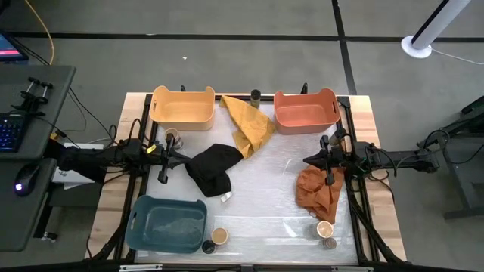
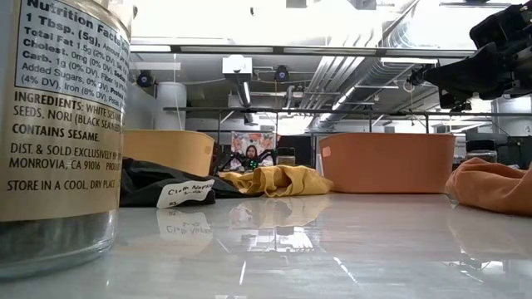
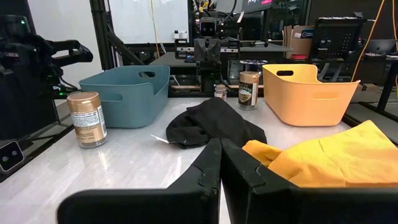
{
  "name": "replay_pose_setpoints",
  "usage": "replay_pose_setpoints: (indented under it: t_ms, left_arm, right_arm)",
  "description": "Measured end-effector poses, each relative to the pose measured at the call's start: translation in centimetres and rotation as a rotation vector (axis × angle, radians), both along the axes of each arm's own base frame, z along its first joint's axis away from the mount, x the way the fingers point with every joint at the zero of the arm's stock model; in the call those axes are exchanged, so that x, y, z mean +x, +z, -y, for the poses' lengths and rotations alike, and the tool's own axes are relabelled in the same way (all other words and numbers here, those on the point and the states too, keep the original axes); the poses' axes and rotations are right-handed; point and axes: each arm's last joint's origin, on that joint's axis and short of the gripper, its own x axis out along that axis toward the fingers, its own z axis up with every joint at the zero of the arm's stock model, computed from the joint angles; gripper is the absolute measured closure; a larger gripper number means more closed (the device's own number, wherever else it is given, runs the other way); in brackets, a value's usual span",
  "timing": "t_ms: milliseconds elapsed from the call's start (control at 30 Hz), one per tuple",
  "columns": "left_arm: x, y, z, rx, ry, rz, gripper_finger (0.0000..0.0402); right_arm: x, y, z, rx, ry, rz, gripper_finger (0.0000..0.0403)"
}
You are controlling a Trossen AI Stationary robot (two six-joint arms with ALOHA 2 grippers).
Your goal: Sort spices by type
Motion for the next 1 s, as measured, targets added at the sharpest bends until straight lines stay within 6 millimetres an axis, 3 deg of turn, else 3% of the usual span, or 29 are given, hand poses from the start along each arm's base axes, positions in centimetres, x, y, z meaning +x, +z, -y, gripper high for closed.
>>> replay_pose_setpoints:
  t_ms: [867, 933, 1000]
  left_arm:
    - [0.0, 0.0, 0.0, 0.000, 0.000, -0.001, 0.0401]
    - [0.0, 0.0, 0.0, 0.000, 0.000, 0.000, 0.0401]
    - [0.0, 0.0, 0.0, 0.000, 0.000, 0.000, 0.0401]
  right_arm:
    - [0.0, 0.0, 0.0, -0.001, 0.000, 0.004, 0.0402]
    - [0.0, 0.5, 0.1, -0.004, -0.018, 0.047, 0.0402]
    - [-0.1, 2.0, 0.1, 0.121, -0.014, 0.202, 0.0402]
